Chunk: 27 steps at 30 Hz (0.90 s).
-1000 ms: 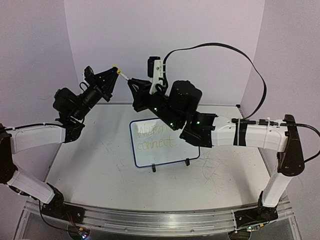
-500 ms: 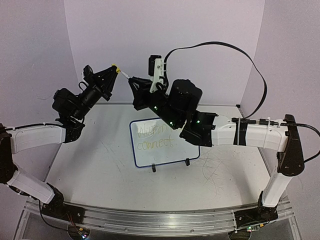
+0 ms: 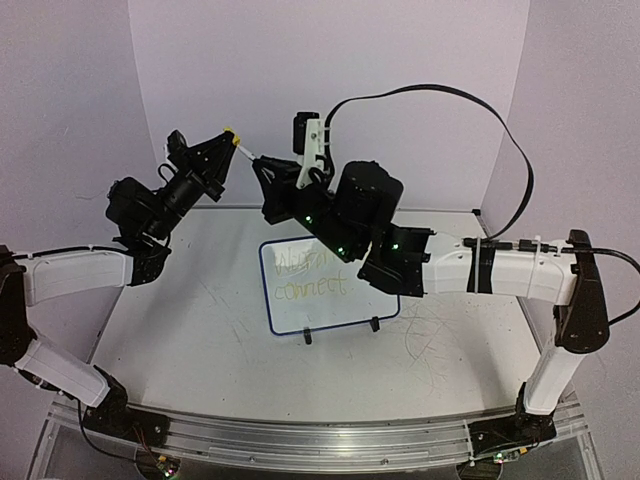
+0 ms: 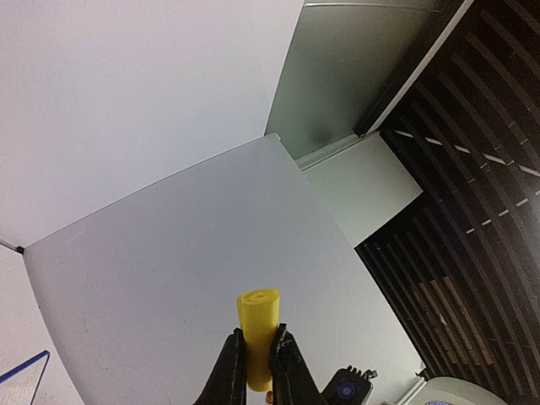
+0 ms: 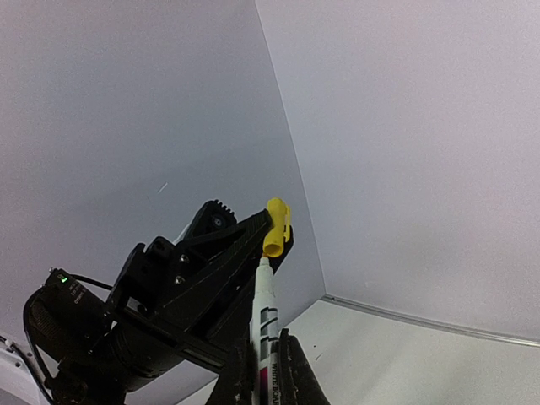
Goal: Write a sentence on the whiteboard
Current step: Insert the whiteboard marker without the cap into the pen cap.
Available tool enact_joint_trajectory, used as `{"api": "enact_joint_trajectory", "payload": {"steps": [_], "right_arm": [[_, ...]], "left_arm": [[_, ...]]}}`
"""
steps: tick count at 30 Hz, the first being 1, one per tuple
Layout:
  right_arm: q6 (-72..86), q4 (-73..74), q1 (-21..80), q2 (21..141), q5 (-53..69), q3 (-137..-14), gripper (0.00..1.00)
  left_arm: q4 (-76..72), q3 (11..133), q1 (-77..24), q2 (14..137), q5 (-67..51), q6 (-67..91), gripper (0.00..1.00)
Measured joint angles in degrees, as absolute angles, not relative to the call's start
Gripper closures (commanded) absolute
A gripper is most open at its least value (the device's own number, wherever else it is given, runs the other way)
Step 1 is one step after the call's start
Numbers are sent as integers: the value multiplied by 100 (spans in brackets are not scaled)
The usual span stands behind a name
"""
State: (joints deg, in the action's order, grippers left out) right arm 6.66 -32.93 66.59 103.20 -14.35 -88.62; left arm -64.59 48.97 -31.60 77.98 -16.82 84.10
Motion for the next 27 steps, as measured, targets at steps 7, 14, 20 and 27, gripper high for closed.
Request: {"api": "enact_joint_trajectory", "payload": {"steps": [7,14,20,27], "right_arm": [[666,-3293,6667,10449,-1581,-8985,100],[662,-3290,6671,10640,-1749,-9206,100],[518,-3276,6684,10856,-1922,-9544,100],[21,-3308,6746,11306,-2341,-10063,100]], "left_arm": [[-6462,4897,-3192,7811,-1684,8414,100],[-6460,4897,-3183,7817,-1648,8414,100],[-6470,4897,-3237,7819,-1682,8412,100],[-6544,4897,-3232,7888,-1545,8411,100]]}}
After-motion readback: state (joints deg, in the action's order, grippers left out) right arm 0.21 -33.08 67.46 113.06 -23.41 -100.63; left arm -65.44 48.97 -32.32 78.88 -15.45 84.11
